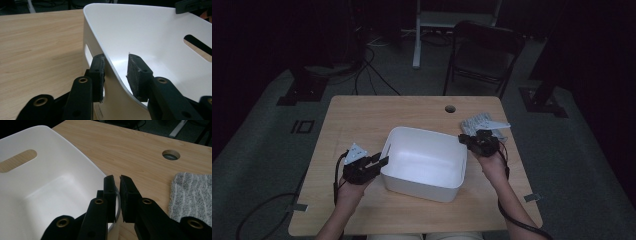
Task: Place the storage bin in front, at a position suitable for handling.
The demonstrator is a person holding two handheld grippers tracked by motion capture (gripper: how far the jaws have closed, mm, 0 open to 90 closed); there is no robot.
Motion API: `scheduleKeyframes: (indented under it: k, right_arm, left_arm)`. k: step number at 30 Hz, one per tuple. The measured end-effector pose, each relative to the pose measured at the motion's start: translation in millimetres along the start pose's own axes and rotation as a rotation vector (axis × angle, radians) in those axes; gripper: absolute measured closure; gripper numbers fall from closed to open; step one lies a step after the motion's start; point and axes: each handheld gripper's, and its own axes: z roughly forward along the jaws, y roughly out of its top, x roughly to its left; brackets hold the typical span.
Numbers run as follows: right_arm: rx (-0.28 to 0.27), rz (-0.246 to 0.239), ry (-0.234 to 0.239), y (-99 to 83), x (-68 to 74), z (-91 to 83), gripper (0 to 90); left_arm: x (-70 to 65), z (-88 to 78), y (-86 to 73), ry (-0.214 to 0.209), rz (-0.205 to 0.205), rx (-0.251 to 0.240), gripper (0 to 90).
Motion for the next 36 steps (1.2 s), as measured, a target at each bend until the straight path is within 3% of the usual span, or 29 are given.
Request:
scheduleKeyframes:
  k: [4,5,7,9,12,14,15,17,21,23,32,36]
  right_arm:
    - [0.000,0.011,0.007,0.0,0.3,-0.9,82.1]
    - [0.000,0.012,0.023,0.3,1.2,-1.9,74.1]
    - [-0.010,0.011,0.035,1.5,3.5,-4.5,66.8]
    - [-0.031,0.002,0.021,4.1,8.4,-10.1,60.8]
    - [-0.061,-0.004,0.024,7.8,17.2,-21.2,51.6]
    - [-0.073,-0.014,0.034,7.4,22.8,-27.8,48.3]
    - [-0.080,-0.017,0.028,6.3,26.1,-31.3,47.3]
    - [-0.090,-0.019,0.029,2.0,31.5,-39.1,46.0]
    - [-0.118,0.008,0.031,-9.6,36.0,-51.9,42.9]
    - [-0.119,0.025,0.029,-16.0,37.4,-57.1,41.3]
    - [-0.095,0.065,0.007,-45.4,49.9,-63.7,39.7]
    - [-0.109,0.083,-0.020,-53.8,57.6,-64.6,39.4]
  left_arm:
    - [5.5,0.6,2.6,-0.033,-0.010,-0.007,64.8]
    - [6.6,-0.3,3.7,-0.032,-0.010,-0.017,59.9]
    - [10.4,-3.1,8.5,-0.052,-0.010,-0.043,56.3]
    - [13.7,-4.8,13.9,-0.050,0.012,-0.059,52.3]
    - [22.0,-4.0,24.0,-0.092,0.036,-0.081,49.1]
    - [26.4,-1.6,30.0,-0.083,0.062,-0.094,48.3]
    - [30.7,1.7,33.7,-0.107,0.069,-0.094,47.8]
    - [34.7,7.0,38.0,-0.084,0.084,-0.089,43.9]
    - [46.1,21.7,43.6,-0.133,0.081,-0.075,41.8]
    - [50.0,31.5,45.9,-0.157,0.106,-0.045,40.9]
    - [62.7,60.4,55.6,-0.138,0.086,-0.025,38.8]
    - [67.3,69.0,60.2,-0.164,0.088,-0.036,39.2]
